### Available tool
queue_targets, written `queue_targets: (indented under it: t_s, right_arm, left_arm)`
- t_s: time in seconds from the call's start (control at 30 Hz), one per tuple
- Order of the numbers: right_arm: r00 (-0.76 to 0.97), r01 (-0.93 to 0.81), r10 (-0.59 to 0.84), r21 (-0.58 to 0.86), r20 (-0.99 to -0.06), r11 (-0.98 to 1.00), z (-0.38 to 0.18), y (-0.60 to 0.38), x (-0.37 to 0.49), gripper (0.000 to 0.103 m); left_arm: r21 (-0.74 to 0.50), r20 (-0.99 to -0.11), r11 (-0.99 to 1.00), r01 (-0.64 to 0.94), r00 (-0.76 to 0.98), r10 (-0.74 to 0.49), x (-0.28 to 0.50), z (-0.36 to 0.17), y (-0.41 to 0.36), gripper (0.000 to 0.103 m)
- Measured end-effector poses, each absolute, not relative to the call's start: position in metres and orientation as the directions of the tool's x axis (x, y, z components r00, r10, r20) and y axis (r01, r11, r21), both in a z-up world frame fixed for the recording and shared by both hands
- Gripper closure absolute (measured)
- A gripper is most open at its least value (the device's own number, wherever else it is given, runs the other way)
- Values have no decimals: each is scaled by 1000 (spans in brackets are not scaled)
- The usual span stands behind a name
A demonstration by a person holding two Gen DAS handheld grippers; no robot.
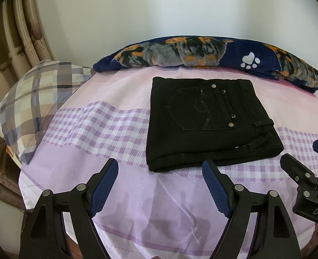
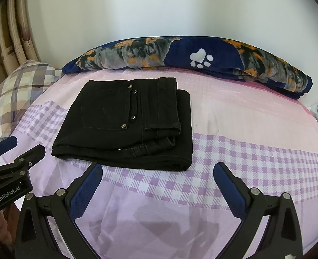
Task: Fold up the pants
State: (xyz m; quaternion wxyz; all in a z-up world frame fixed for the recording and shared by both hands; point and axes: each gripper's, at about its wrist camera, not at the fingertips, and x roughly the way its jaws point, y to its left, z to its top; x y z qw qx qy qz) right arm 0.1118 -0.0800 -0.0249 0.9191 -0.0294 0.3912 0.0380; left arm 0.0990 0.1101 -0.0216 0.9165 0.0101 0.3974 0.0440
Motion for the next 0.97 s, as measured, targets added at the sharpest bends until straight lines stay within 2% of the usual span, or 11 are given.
queue_targets:
  t_s: [0.97]
  right_arm:
    - [674, -99, 39, -37, -738, 994, -32, -83, 114, 2]
  left_arm:
    - [53, -727, 997, -64, 681, 82, 99, -23, 113, 23]
